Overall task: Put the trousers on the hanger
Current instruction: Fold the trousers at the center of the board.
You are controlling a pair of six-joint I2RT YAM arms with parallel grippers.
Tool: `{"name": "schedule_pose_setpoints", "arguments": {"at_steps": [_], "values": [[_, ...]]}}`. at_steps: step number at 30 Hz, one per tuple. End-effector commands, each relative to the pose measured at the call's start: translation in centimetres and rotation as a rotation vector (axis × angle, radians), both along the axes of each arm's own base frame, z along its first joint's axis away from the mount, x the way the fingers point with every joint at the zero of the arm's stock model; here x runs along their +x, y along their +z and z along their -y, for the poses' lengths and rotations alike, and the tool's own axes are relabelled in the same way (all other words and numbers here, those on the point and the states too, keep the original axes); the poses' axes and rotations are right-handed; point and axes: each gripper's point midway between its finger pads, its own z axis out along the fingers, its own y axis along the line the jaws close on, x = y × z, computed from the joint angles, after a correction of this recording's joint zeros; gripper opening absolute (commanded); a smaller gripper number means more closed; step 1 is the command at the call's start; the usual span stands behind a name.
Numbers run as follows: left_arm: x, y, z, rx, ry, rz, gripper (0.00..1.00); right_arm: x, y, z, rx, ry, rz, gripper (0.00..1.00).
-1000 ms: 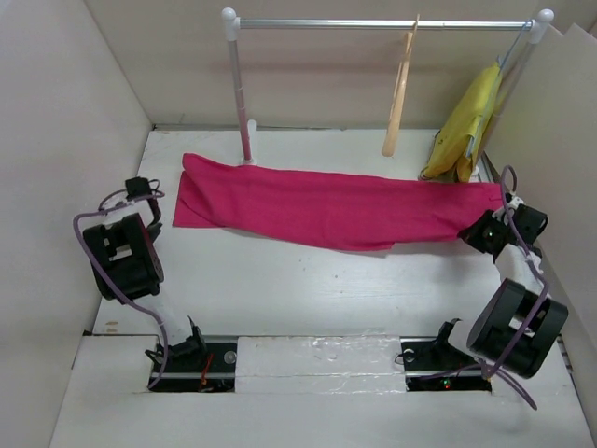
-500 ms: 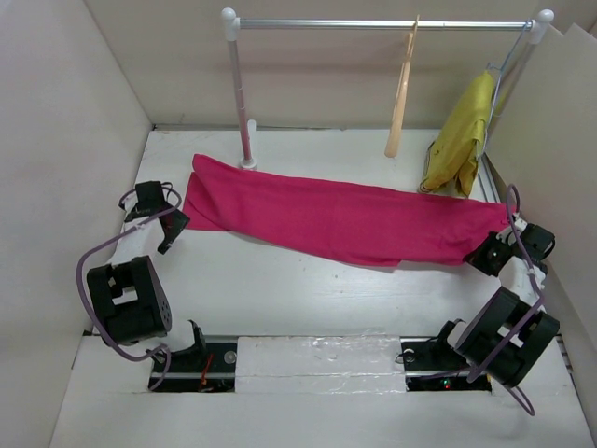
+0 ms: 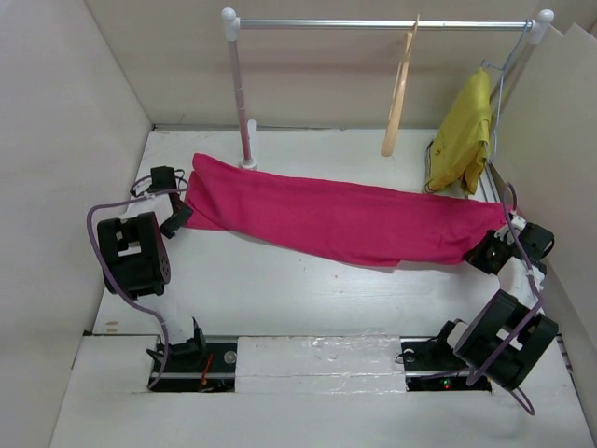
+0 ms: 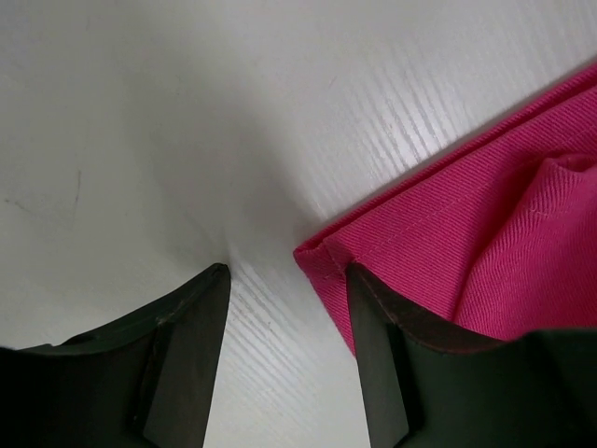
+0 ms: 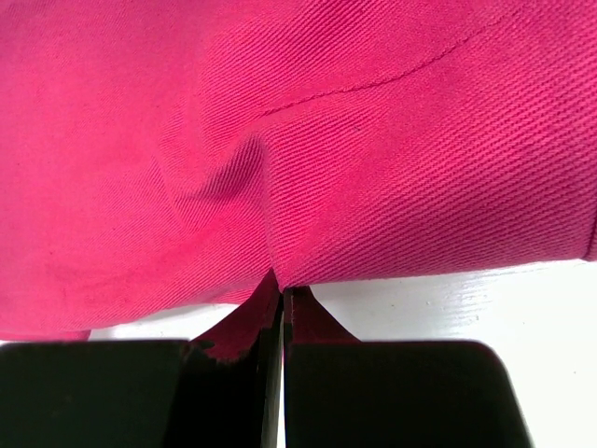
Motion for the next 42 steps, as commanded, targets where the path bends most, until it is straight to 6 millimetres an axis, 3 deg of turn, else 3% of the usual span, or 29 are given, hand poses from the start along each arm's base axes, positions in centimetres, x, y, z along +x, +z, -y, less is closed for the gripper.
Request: {"name": "schedule_pose_setpoints", "arguments": {"at_steps": [1,6,10,11,12,15,20,23,25,27,28,29,31,32,35,36,38,39,40,42], "values": [[0.5,-0.3,-0.5,0.022,0.025,-0.016,0.48,0.8,0.8,-0.7,-0.009,0.053,0.057,0.0],[1.1,-1.4,0.1,-0.016,0.011,-0.018,0.36,0.9,0.6,-0.7,-0.003,0.055,0.057,0.0],[1.8,-1.4,0.2,-0.024,0.005,0.007,0.34,1.1,0.3,-1.4,0.006,0.079,0.059,0.0],[1.9,-1.4,0.2,-0.023,0.004,0.005,0.27,1.1,0.2,-1.4,0.009,0.08,0.058,0.0],[1.9,-1.4,0.0,-0.014,0.007,0.003,0.12,1.0,0.1,-1.5,0.011,0.083,0.058,0.0],[2.2,-1.5,-0.5,0.008,0.009,-0.013,0.0,0.8,-0.1,-1.8,0.013,0.098,0.055,0.0],[2.2,-0.4,-1.6,0.073,0.013,-0.016,0.0,0.1,0.0,-2.0,-0.011,0.124,0.039,0.0],[-0.3,0.3,-2.7,0.147,0.043,-0.068,0.0,-0.7,0.2,-2.6,-0.012,0.155,0.022,0.0],[-4.3,-0.2,-4.9,0.194,0.114,-0.155,0.0,-1.6,-0.3,-3.7,-0.012,0.199,-0.021,0.0],[-7.3,1.1,-6.1,0.243,0.172,-0.177,0.0,-2.1,0.0,-4.0,-0.04,0.208,-0.04,0.0],[-10.0,0.1,-5.9,0.24,0.196,-0.221,0.0,-2.4,0.2,-4.7,-0.03,0.213,-0.054,0.0],[-11.3,1.2,-6.3,0.239,0.243,-0.187,0.0,-2.4,0.6,-4.4,-0.055,0.2,-0.062,0.0],[-14.2,0.5,-5.9,0.199,0.302,-0.19,0.0,-2.6,0.9,-4.6,-0.065,0.194,-0.085,0.0],[-14.6,1.5,-6.7,0.184,0.336,-0.135,0.0,-2.6,0.9,-4.0,-0.081,0.179,-0.105,0.0],[-13.7,1.8,-6.7,0.099,0.273,-0.094,0.01,-1.7,0.9,-4.1,-0.07,0.194,-0.115,0.0],[-14.1,2.9,-7.3,0.121,0.3,-0.14,0.09,-1.4,1.0,-3.9,-0.068,0.193,-0.112,0.0],[-14.6,3.8,-8.0,0.155,0.326,-0.176,0.16,-0.7,0.6,-4.5,-0.021,0.207,-0.102,0.0],[-14.7,4.5,-8.0,0.159,0.334,-0.162,0.28,-0.4,0.6,-4.6,-0.01,0.212,-0.091,0.0],[-14.3,6.0,-7.6,0.167,0.322,-0.095,0.33,-0.3,0.5,-5.1,0.02,0.224,-0.079,0.0],[-13.9,7.0,-6.6,0.155,0.296,-0.031,0.39,-0.1,0.3,-5.3,0.035,0.227,-0.074,0.0]]}}
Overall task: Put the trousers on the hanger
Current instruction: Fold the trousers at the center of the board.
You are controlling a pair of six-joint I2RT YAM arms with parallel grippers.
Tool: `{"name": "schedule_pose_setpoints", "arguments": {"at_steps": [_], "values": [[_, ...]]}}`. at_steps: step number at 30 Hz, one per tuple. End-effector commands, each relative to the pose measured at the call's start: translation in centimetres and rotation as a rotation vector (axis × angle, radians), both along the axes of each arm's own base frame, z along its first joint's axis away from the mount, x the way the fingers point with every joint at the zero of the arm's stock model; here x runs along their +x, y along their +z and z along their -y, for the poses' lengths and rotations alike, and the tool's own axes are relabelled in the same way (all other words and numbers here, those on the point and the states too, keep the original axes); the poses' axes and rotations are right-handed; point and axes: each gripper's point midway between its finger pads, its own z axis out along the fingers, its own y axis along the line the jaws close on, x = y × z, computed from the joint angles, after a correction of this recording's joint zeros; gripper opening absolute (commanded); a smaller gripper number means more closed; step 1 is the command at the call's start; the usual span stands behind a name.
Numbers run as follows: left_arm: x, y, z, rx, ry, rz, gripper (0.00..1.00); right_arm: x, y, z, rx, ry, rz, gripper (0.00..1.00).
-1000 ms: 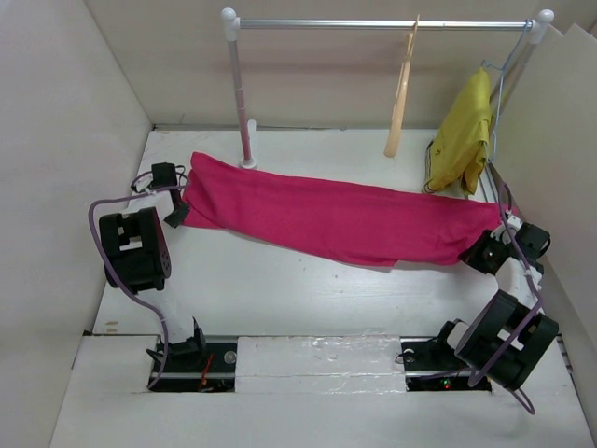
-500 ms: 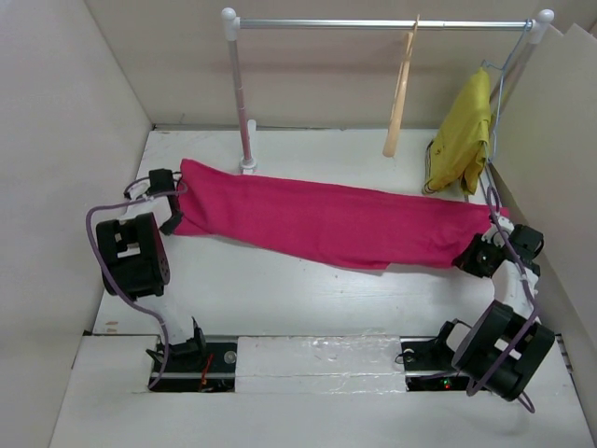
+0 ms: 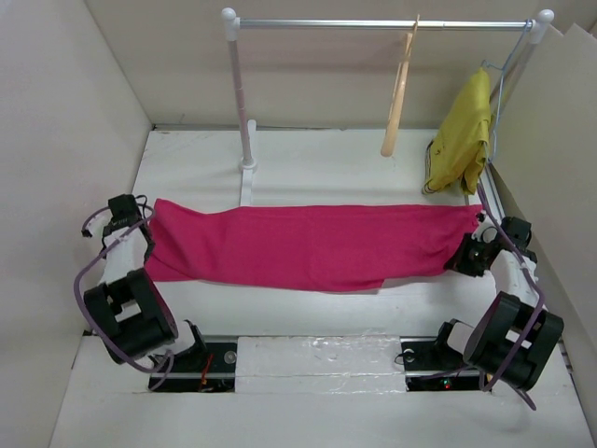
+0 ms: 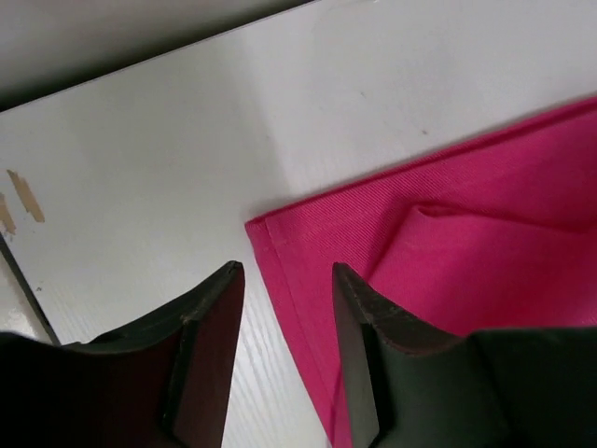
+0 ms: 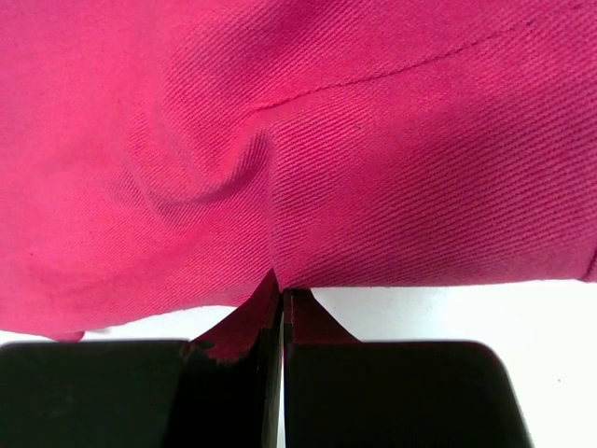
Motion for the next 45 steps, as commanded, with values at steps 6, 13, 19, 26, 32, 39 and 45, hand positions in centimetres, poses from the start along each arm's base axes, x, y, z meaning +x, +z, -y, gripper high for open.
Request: {"name": "schedule_pose_setpoints", "arguments": {"at_steps": [6,13,19,26,32,39,45], "values": [[1.6,2.6,3.0,-0.05,-0.126,0.174,0.4,2.5,1.3,-0.9,0.065,0.036,0.117,0.0],[5.3,0.0,3.2,-0.126,-0.173,0.196,0.4,3.2,1.6,-1.3,0.053,0.075,0.151,0.0],[5.9,-1.2,2.0,-0.119,-0.131,0.126,0.37,3.4,1.8,-0.9,0.033,0.074,0.153,0.0],[6.1,-2.9,1.5,-0.12,-0.112,0.08,0.23,3.5,2.4,-0.6,0.005,0.07,0.179,0.0],[6.5,-2.9,1.0,-0.105,-0.109,0.077,0.0,3.4,2.1,-0.7,0.008,0.056,0.184,0.0],[3.4,0.8,0.3,0.003,-0.018,0.104,0.0,4.2,3.0,0.4,-0.011,-0.045,0.204,0.0],[0.2,3.1,-0.9,0.12,0.061,0.08,0.0,6.0,4.4,1.2,0.011,-0.107,0.231,0.0]]}}
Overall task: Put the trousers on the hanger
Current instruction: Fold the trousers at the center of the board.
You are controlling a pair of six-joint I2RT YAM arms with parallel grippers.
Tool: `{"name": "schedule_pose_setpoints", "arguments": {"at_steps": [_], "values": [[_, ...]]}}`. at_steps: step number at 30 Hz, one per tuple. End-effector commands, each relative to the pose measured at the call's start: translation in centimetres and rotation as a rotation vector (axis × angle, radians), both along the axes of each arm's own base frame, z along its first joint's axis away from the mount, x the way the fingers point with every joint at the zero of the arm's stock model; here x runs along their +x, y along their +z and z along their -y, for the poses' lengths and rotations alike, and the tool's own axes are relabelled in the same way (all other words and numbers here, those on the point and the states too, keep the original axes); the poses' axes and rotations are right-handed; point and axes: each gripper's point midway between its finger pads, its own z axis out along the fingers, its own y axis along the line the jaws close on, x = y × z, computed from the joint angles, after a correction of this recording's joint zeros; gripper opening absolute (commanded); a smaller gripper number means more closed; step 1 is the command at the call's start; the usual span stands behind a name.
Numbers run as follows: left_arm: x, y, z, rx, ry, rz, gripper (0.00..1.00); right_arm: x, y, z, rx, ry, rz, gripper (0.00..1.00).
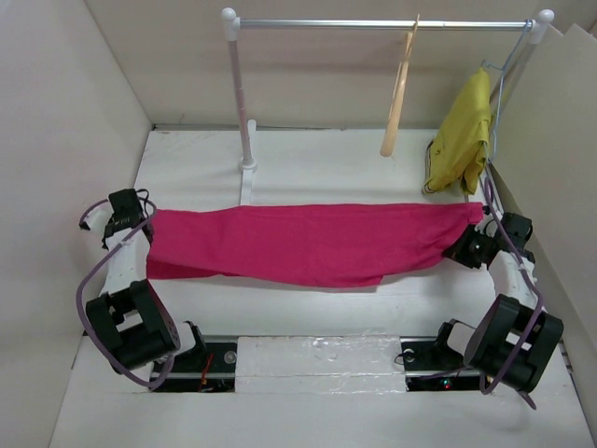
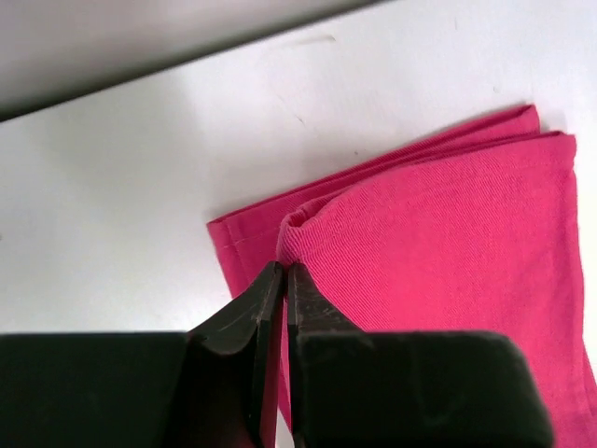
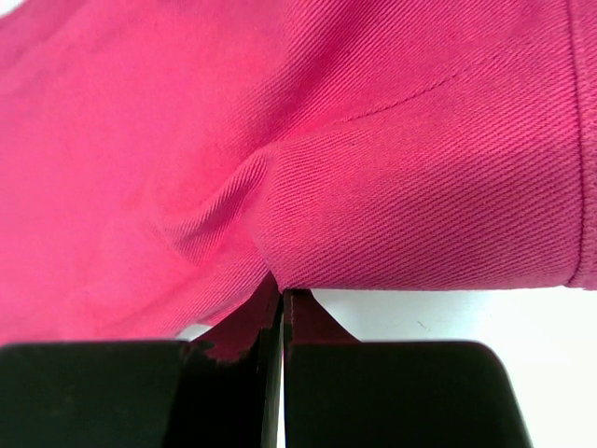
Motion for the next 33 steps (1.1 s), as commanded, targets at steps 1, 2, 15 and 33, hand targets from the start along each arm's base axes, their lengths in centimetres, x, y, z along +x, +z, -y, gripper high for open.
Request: {"name": "schedule_pose_setpoints", "arguments": {"at_steps": [1,2,15,33], "values": [[-2.7,0.7,-1.4,0.081,0.085,-0.059,0.0,3.4,2.9,1.6,-0.043,-0.041,0.118,0.0],[-2.9,0.5,-1.4,0.082,0.085,-0.071,0.0,3.5,2.8,1.6,-0.034,-0.041,0.118,0.0],[-1.3,2.9,-1.3,0.015,0.095,0.001,0.56,4.5,3.7,1.4,-0.024,-0.014,0.129,0.08],[4.0,9.2,45.4,-0.13,-1.22,0.28,0.56,1.5,6.0,8.7,-0.073,-0.221,0.122,0.77]]}}
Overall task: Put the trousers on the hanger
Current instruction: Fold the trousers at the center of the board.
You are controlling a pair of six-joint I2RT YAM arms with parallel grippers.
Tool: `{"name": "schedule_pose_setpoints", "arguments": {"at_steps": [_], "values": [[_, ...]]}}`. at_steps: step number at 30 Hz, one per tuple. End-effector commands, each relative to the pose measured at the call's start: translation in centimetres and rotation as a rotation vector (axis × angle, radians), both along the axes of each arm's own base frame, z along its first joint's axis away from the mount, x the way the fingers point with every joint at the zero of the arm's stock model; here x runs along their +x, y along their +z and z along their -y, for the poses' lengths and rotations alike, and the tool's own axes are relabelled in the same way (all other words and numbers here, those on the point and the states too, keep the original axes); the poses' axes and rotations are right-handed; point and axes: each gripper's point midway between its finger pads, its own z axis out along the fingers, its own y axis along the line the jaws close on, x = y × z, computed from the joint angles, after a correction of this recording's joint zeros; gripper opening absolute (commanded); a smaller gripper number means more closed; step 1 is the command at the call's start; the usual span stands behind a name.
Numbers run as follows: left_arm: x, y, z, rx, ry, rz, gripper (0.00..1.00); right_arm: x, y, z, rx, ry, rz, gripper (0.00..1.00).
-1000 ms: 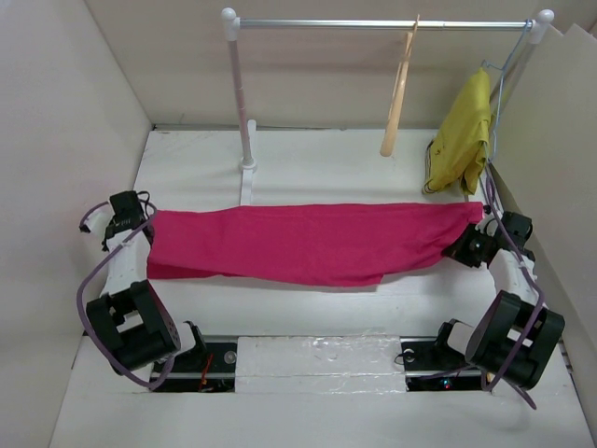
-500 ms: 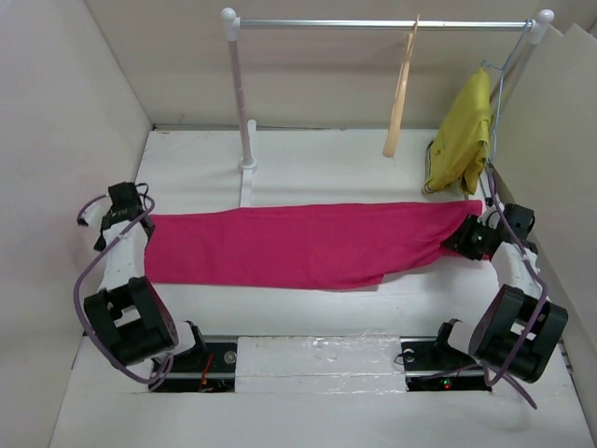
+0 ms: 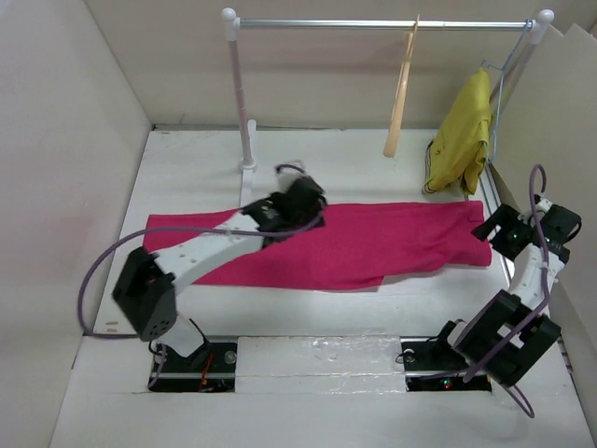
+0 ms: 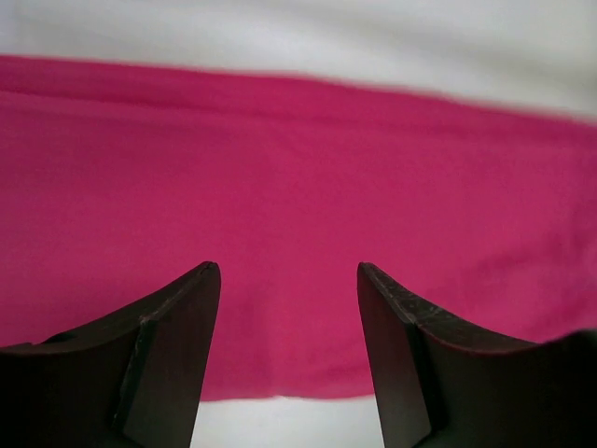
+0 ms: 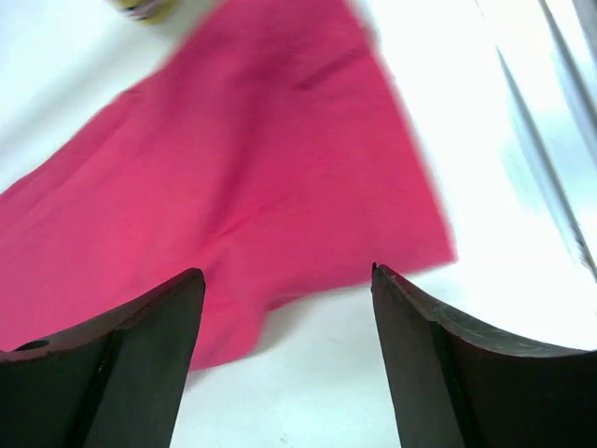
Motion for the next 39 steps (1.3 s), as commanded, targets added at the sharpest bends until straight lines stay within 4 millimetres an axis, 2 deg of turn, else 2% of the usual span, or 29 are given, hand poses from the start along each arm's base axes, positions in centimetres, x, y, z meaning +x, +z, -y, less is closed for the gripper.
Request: {"name": "schedule_pose_setpoints", "arguments": {"at_steps": [1,2,3,4,5,6,7,9,10,11,13,14,19,20,22,25,27,29,30,31,33,34,36,37,38,39], "values": [[-2.8,-2.0,7.6,0.056,-0.148,-0.033,0.56,-0.4,-1.8,2.2,0.063,-0.052,-0.012,0.78],[-3.3,-2.2,8.6,0.065,-0.164,-0.031,0.56,-0.4,-1.9,2.2,0.098,-0.044,0.002,0.79],[-4.6,-2.4,10.8,0.067,-0.22,-0.031,0.56,-0.4,-2.0,3.0,0.107,-0.061,0.02,0.8],[-5.2,-3.9,11.6,0.089,-0.241,-0.052,0.56,-0.6,-2.5,3.1,0.129,-0.07,0.018,0.8],[-5.6,-4.2,12.2,0.091,-0.251,-0.055,0.55,-0.8,-3.0,3.0,0.175,-0.068,0.02,0.8],[-6.6,-4.9,12.9,0.09,-0.278,-0.065,0.55,-1.3,-3.2,3.8,0.181,-0.101,0.035,0.8],[-7.1,-5.1,13.3,0.08,-0.293,-0.066,0.55,-1.8,-4.0,3.6,0.217,-0.129,0.032,0.81],[-8.1,-6.8,13.5,0.064,-0.32,-0.082,0.55,-2.2,-4.4,3.4,0.231,-0.157,0.04,0.81],[-8.4,-7.2,13.4,0.054,-0.322,-0.091,0.55,-2.7,-5.1,3.4,0.243,-0.177,0.027,0.82],[-8.6,-7.8,13.4,0.044,-0.319,-0.103,0.55,-3.3,-6.6,2.5,0.276,-0.191,-0.002,0.82],[-9.0,-9.5,12.5,0.076,-0.311,-0.127,0.54,-3.7,-7.7,2.3,0.305,-0.218,-0.006,0.82],[-9.1,-9.9,12.3,0.085,-0.31,-0.135,0.54,-4.5,-9.1,1.9,0.327,-0.252,-0.034,0.83],[-10.1,-12.3,10.1,0.139,-0.288,-0.172,0.53,-3.3,-11.0,1.8,0.416,-0.33,0.049,0.84],[-10.2,-13.6,8.6,0.159,-0.264,-0.214,0.52,-2.5,-11.1,2.4,0.399,-0.334,0.085,0.84],[-10.4,-13.7,8.2,0.154,-0.247,-0.218,0.51,-2.3,-11.6,2.4,0.43,-0.347,0.08,0.84],[-10.7,-14.5,6.4,0.179,-0.203,-0.235,0.51,-1.5,-11.9,2.8,0.431,-0.352,0.064,0.83],[-10.9,-15.1,5.1,0.207,-0.178,-0.259,0.5,-1.3,-12.0,2.9,0.437,-0.366,0.054,0.78],[-10.8,-15.0,4.1,0.239,-0.142,-0.259,0.5,-1.0,-11.7,3.4,0.412,-0.376,0.059,0.65],[-10.9,-14.9,4.0,0.241,-0.14,-0.261,0.5,-1.1,-11.8,3.6,0.404,-0.384,0.055,0.65],[-10.9,-14.8,3.9,0.245,-0.135,-0.26,0.5,-0.9,-11.4,4.0,0.385,-0.382,0.063,0.52],[-11.0,-14.2,4.0,0.228,-0.137,-0.259,0.5,-0.8,-10.7,4.4,0.341,-0.361,0.073,0.39],[-10.9,-13.9,4.1,0.218,-0.14,-0.253,0.5,-0.8,-10.4,4.4,0.325,-0.343,0.074,0.19],[-10.8,-12.8,4.3,0.194,-0.135,-0.237,0.5,-0.5,-8.7,4.7,0.26,-0.284,0.082,0.06],[-11.0,-12.4,4.6,0.191,-0.147,-0.226,0.5,-0.4,-8.1,4.0,0.249,-0.251,0.078,0.0],[-11.3,-12.0,4.9,0.188,-0.158,-0.221,0.49,-0.5,-7.3,3.4,0.241,-0.228,0.074,0.0],[-11.1,-11.1,5.1,0.172,-0.158,-0.205,0.49,-0.2,-5.2,2.8,0.188,-0.194,0.121,0.0]]}}
